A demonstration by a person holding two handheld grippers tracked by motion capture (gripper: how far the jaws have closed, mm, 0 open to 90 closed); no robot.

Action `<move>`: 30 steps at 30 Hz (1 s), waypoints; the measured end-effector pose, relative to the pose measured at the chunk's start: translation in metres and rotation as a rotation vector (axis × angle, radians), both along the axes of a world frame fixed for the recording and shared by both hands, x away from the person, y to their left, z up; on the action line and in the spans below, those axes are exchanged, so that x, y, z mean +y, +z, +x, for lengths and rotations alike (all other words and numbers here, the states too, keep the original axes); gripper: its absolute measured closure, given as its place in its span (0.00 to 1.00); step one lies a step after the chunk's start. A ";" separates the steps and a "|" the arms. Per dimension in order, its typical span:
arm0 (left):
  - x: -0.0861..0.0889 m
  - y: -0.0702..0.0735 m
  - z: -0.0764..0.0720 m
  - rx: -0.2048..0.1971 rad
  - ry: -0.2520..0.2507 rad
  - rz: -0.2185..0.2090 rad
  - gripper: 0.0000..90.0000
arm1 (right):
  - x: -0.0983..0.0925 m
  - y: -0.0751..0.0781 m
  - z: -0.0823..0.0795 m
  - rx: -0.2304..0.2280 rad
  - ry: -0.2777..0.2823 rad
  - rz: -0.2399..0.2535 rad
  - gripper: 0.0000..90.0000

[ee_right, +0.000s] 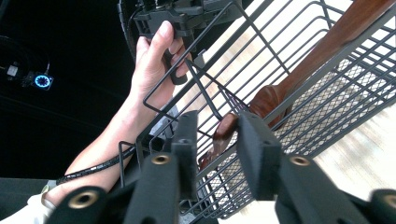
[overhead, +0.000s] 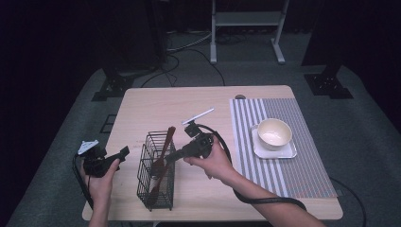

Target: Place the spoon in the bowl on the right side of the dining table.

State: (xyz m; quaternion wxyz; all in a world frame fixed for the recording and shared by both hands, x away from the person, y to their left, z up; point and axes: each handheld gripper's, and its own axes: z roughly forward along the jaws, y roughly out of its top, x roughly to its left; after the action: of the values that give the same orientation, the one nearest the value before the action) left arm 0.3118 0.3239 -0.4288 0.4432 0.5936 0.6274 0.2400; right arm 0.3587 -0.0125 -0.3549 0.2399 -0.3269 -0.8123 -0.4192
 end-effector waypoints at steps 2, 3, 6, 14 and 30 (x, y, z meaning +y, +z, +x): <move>0.000 0.000 0.000 -0.001 0.001 -0.002 0.01 | 0.000 0.000 0.000 -0.003 0.002 0.002 0.80; 0.000 0.000 0.000 -0.001 0.001 -0.003 0.01 | 0.001 0.000 0.000 -0.005 0.001 0.003 0.83; -0.001 0.000 0.000 -0.001 0.001 -0.002 0.01 | 0.000 0.001 0.000 -0.008 0.002 0.003 0.87; -0.001 0.000 0.001 -0.001 0.000 -0.001 0.01 | -0.002 0.005 -0.001 -0.025 0.002 0.010 0.89; 0.000 0.001 0.000 -0.001 0.000 -0.002 0.01 | -0.013 0.027 0.002 -0.060 -0.019 0.045 0.92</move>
State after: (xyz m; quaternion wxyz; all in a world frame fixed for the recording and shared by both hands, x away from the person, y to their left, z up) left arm 0.3117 0.3236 -0.4281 0.4441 0.5929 0.6274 0.2399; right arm 0.3607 -0.0257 -0.3281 0.2187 -0.3166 -0.8062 -0.4494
